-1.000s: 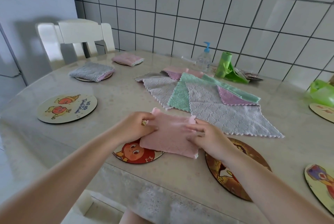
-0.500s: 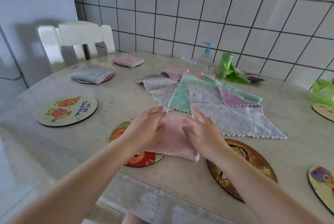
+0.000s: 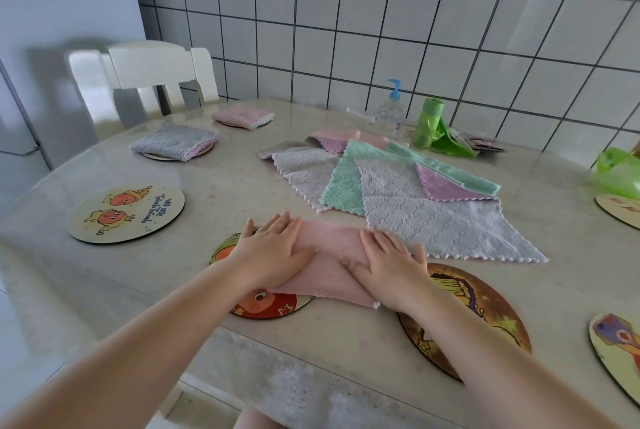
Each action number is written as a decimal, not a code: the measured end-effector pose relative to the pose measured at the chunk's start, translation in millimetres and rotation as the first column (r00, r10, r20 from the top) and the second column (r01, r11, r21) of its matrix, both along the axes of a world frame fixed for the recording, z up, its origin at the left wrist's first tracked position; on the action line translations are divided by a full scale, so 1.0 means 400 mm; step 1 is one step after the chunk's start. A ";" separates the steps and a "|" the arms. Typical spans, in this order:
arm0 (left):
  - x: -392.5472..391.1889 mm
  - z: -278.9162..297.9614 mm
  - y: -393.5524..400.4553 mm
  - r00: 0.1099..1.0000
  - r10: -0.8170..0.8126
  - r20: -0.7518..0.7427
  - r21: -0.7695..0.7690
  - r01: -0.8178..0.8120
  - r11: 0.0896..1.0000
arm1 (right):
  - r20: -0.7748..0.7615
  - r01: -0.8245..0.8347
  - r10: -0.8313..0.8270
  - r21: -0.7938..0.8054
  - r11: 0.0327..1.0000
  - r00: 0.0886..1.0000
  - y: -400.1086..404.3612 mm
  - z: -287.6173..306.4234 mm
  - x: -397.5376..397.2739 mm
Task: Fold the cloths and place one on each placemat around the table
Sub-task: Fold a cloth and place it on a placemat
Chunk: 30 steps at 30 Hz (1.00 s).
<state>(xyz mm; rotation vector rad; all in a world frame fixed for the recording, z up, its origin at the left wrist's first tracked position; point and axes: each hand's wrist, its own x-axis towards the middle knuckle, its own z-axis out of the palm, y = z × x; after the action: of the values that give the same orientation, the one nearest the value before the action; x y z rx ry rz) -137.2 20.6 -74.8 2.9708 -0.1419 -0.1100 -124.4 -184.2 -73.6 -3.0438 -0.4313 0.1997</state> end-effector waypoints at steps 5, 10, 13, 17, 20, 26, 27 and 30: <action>-0.046 -0.001 0.072 0.988 0.089 0.123 -0.138 -0.072 0.988 | 0.133 0.007 -0.012 0.037 0.999 0.991 -0.086 0.021 -0.021; -0.105 0.005 0.098 0.953 0.179 0.245 -0.390 -0.072 0.918 | 0.137 -0.063 0.016 0.351 0.934 0.990 -0.112 0.047 -0.076; -0.105 0.000 0.073 0.975 0.114 0.192 -0.423 -0.023 0.906 | 0.100 -0.124 0.097 0.317 0.940 0.990 -0.073 0.038 -0.094; -0.091 -0.007 0.050 0.974 0.072 0.216 -0.437 0.030 0.899 | 0.093 -0.160 0.139 0.280 0.947 0.986 -0.035 0.007 -0.090; -0.091 -0.010 0.046 0.961 0.087 0.261 -0.484 0.052 0.874 | 0.077 -0.132 0.111 0.408 0.903 0.991 -0.028 0.008 -0.091; -0.082 -0.013 0.049 0.951 0.122 0.285 -0.686 0.113 0.719 | 0.097 -0.092 0.038 0.647 0.757 0.995 -0.005 0.018 -0.108; -0.080 -0.008 0.055 0.952 0.155 0.264 -0.752 0.102 0.651 | 0.088 -0.077 0.021 0.695 0.714 0.996 0.005 0.023 -0.112; -0.086 0.020 0.095 0.961 0.260 0.099 -0.935 0.001 0.354 | -0.029 0.030 -0.009 0.889 0.457 1.000 0.057 0.040 -0.115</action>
<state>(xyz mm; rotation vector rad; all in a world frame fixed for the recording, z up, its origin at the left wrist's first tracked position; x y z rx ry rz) -171.5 58.7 -66.7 1.7712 0.0232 0.2718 -170.3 -161.5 -57.5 -1.9663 -0.3367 -0.0191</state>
